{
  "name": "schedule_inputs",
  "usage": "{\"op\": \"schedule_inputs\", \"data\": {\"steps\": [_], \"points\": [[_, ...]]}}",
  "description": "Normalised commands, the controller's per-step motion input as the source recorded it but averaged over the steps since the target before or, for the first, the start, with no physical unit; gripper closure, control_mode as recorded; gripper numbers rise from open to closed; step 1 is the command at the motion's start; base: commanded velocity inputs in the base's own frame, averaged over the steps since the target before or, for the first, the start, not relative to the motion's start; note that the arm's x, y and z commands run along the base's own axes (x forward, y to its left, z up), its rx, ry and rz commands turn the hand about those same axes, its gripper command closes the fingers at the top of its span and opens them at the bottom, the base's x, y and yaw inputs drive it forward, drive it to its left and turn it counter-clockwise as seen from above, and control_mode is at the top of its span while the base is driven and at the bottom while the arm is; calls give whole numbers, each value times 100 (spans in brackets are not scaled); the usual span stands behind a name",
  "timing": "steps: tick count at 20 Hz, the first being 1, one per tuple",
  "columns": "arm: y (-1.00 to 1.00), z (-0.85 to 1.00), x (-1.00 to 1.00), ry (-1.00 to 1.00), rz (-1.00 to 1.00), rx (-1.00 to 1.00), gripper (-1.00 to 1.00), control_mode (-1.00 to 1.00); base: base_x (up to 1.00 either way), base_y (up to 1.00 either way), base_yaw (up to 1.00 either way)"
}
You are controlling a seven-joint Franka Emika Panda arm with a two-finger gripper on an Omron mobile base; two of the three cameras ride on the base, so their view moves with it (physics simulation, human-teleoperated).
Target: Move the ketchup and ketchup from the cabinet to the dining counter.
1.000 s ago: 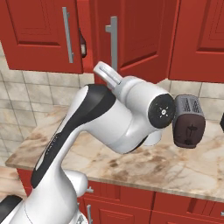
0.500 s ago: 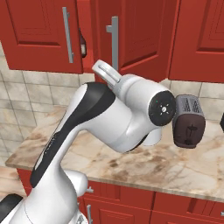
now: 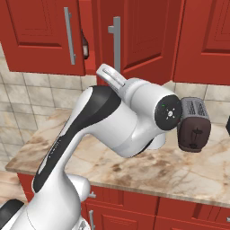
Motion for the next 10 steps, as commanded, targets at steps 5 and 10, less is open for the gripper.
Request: {"op": "schedule_inputs", "data": {"steps": [5, 10], "points": [[-1, -2, -23, 0, 0, 0, -100, -100, 0, 0, 0], [-2, 15, -36, 0, 0, 0, -100, -100, 0, 0, 0]]}}
